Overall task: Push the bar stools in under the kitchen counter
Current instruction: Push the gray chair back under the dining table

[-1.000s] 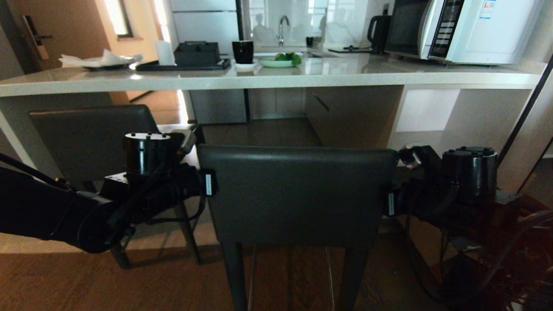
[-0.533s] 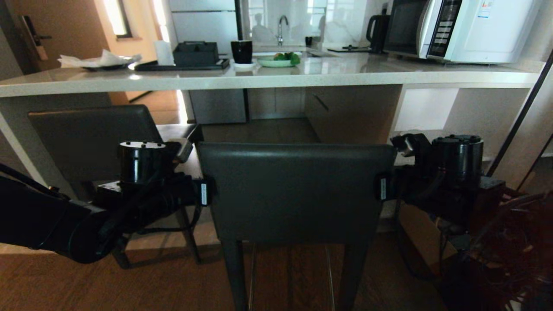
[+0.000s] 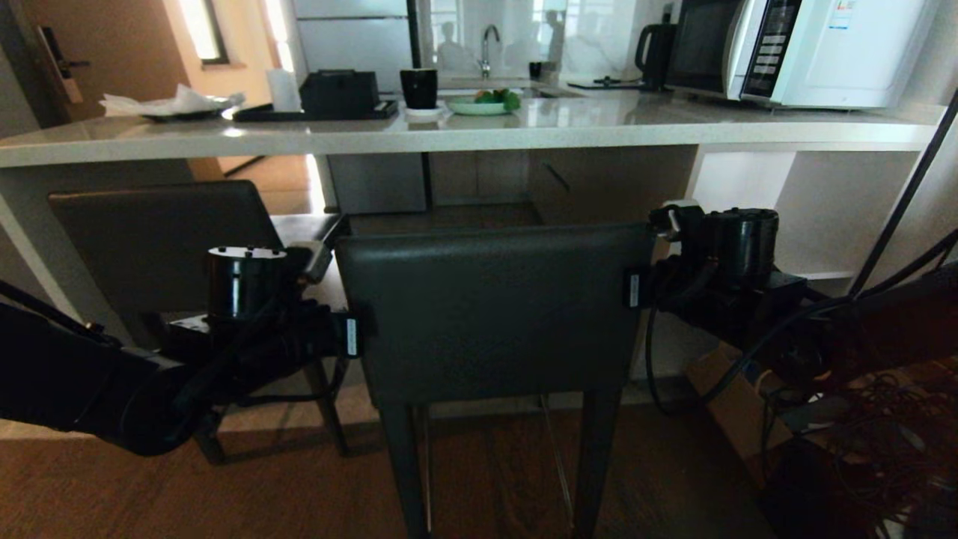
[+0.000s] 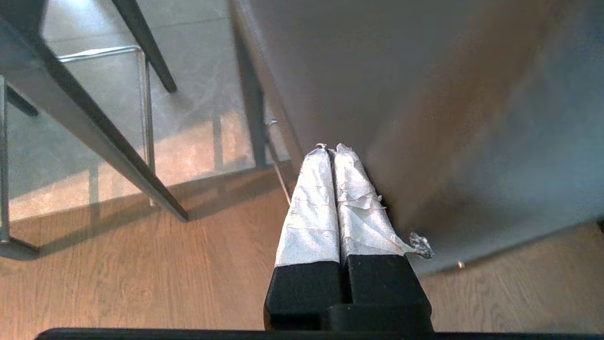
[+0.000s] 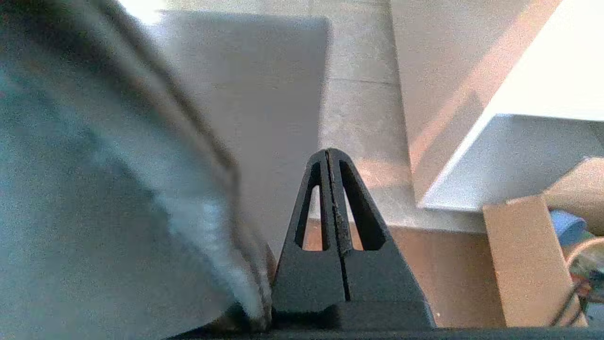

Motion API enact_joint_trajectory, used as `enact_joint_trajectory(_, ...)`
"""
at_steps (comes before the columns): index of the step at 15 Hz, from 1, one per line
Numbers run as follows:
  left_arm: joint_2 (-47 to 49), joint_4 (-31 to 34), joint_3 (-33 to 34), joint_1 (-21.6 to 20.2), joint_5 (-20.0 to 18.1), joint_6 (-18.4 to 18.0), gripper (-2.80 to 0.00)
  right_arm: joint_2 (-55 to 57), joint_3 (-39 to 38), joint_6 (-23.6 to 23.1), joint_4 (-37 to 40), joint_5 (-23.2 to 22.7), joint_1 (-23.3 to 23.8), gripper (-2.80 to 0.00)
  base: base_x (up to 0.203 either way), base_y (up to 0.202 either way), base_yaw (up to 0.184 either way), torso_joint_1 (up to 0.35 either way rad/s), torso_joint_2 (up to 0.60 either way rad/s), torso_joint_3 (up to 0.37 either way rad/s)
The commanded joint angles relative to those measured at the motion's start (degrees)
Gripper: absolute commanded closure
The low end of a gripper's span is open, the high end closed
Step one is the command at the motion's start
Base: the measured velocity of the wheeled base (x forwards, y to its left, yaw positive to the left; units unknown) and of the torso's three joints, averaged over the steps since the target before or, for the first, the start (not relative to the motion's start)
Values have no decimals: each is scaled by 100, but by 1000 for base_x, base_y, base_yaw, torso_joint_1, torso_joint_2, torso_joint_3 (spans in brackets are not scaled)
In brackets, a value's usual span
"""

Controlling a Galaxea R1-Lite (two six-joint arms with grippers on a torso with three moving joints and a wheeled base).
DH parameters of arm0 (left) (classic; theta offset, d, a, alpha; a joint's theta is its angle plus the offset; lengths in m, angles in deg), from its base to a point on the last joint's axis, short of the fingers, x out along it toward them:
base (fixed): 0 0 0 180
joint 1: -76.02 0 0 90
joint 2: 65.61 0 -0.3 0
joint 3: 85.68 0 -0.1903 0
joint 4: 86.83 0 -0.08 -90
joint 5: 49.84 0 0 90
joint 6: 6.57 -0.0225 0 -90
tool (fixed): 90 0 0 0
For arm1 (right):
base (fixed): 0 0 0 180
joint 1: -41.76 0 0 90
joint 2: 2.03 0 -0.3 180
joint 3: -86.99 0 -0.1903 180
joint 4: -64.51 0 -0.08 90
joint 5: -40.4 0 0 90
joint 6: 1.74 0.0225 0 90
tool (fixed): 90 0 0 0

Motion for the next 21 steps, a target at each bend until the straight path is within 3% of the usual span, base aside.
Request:
enact_joint_trajectory(1, 50, -27, -13, 1, 3, 11, 0, 133, 75, 10, -71, 4, -4, 0, 0, 0, 0, 0, 0, 0)
enact_joint_trajectory(10, 523, -36, -623, -146, 110, -23, 0, -179, -282, 196, -101, 9, 36, 0, 0, 0, 0, 0, 0, 0)
enact_joint_trajectory(12, 697, -36, -859, -241, 274, -36, 0, -288, -356, 194, -101, -1, -21, 0, 0, 0, 0, 0, 0, 0)
enact_joint_trajectory(15, 689, -36, -786, -283, 294, -34, 0, -286, -413, 187, -101, -9, -69, 0, 0, 0, 0, 0, 0, 0)
enact_joint_trajectory(19, 198, -36, -243, -181, 265, 16, 0, -151, -399, 203, -115, -99, 480, 0, 0, 0, 0, 0, 0, 0)
enact_joint_trajectory(21, 84, -44, -16, -114, 286, 20, 0, -98, -375, 206, -118, -454, 939, 0, 0, 0, 0, 0, 0, 0)
